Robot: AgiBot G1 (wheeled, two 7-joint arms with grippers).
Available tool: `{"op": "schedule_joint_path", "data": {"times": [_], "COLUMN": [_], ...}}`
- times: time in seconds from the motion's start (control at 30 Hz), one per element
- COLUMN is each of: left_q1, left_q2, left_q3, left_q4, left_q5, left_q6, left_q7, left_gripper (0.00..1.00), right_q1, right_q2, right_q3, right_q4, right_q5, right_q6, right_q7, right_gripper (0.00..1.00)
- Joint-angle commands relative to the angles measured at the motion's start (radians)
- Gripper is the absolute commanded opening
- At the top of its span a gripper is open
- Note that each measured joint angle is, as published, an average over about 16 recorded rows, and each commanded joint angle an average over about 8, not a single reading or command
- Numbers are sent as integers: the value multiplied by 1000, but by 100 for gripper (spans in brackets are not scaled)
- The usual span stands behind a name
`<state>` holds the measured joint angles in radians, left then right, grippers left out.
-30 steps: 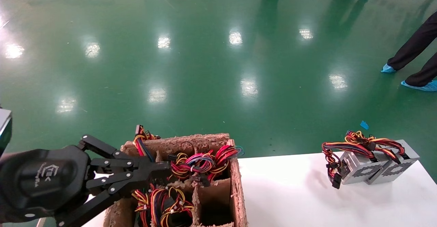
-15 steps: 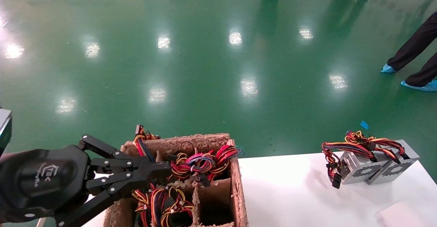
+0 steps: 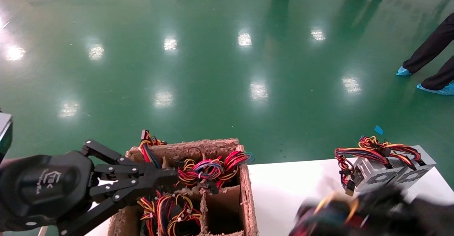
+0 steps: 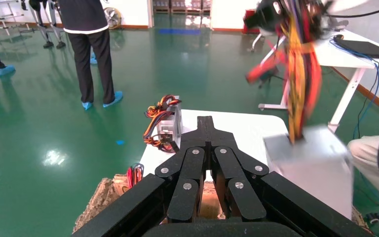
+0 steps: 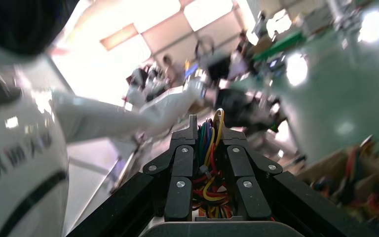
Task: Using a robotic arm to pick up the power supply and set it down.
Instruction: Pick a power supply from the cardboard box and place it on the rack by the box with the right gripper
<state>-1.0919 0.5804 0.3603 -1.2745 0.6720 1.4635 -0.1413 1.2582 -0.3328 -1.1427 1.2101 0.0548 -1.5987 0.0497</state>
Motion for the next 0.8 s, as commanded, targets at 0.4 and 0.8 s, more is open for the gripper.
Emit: {"op": "schedule_joint_path", "data": {"times": [0.4,0.8], "left_q1": [0,0], "left_q2": [0,0], "left_q3": [0,0], "left_q4": [0,0], "left_q5": [0,0], "left_q6": [0,0], "left_q7": [0,0], "left_gripper": [0,0], "right_q1": [-15,-2], "right_q2": [12,-17], "right_q3": [80,150], "right_q4": [-67,-318], "right_q5": [168,210], "right_q6": [1,16], "right_q7": [-33,-30], "right_gripper": [0,0]}}
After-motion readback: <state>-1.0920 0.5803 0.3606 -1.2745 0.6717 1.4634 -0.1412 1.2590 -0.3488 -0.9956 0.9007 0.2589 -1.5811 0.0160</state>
